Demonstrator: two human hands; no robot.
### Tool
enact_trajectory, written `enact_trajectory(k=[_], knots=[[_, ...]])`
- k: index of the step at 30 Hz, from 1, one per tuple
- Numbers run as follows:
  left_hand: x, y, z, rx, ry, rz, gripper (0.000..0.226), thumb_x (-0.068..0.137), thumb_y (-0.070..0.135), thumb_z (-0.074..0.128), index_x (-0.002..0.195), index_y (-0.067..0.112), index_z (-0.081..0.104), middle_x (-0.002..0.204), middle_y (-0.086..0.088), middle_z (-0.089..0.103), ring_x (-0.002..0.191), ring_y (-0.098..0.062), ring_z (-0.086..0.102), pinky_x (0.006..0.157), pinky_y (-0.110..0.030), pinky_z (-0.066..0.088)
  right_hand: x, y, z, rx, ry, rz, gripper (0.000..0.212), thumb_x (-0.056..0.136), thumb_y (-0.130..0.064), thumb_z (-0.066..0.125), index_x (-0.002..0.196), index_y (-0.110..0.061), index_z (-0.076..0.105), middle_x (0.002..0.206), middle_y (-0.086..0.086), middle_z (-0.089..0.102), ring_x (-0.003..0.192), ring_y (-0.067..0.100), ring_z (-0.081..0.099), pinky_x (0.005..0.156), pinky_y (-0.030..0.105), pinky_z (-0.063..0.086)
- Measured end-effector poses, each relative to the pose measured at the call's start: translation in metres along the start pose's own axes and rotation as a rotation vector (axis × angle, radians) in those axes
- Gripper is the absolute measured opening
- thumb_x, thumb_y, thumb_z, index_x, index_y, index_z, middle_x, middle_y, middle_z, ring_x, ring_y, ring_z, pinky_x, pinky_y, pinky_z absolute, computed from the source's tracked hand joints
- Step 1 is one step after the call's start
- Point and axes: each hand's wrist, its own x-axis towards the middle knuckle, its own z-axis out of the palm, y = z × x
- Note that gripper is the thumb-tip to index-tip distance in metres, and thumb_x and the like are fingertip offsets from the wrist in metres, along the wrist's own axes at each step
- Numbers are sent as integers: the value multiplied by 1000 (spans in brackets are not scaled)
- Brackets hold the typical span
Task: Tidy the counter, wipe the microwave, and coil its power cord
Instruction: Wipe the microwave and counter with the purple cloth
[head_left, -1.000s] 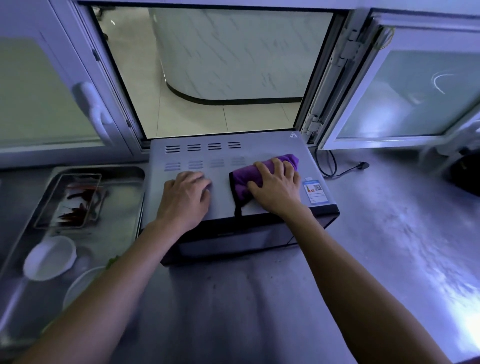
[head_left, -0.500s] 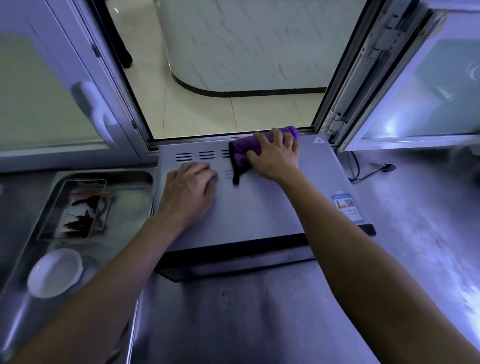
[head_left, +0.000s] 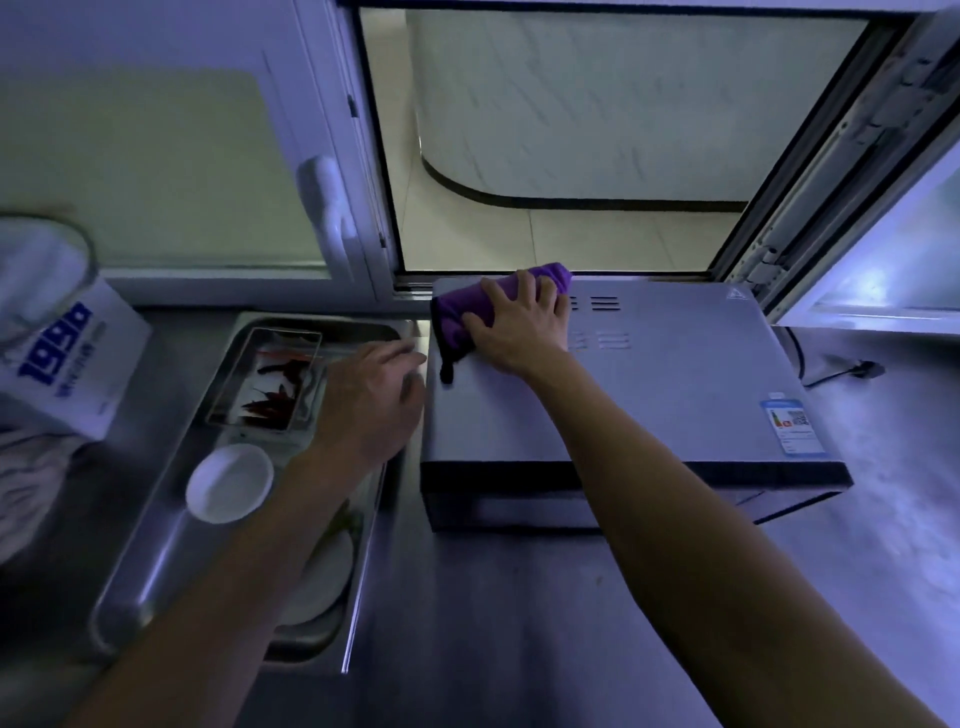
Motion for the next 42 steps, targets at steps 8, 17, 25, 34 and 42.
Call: enact_trajectory(k=[8,17,25,34,42], knots=[[-42,-11,-19,-6,-18,-29,53,87,37,35,117,11,71,121,-5,68,111,-32,61,92,-48,50,-54,-26,9,17,-13,-68,64,84,-65,39,143,-42,36,156,10,26,142,38,17,115,54,14],[-56,17,-7,-79,45,1,18,89,16,59,103,17,70,111,0,69,104,-28,62,88,-43,50,-132,6,6,7,13,-107,63,83,-68,38,140,-42,37,154,7,28,142,36,18,115,53,19],[-57,79,14,-101,48,112,18,86,10,59,101,14,69,106,-3,71,99,-28,63,84,-40,53,-176,81,-12,30,84,48,56,85,-62,44,137,-41,41,149,4,32,140,34,21,114,50,21],[-53,165,49,-46,-88,269,28,89,10,59,114,13,72,124,0,67,119,-24,57,98,-45,49,-221,187,-3,103,431,246,50,87,-55,51,133,-33,51,149,7,37,141,33,24,114,50,21],[-51,226,75,24,-185,359,34,91,9,58,124,12,67,132,-2,61,124,-25,52,102,-49,45,-232,218,19,434,674,514,57,94,-48,51,147,-33,37,164,12,10,151,34,7,119,51,16]])
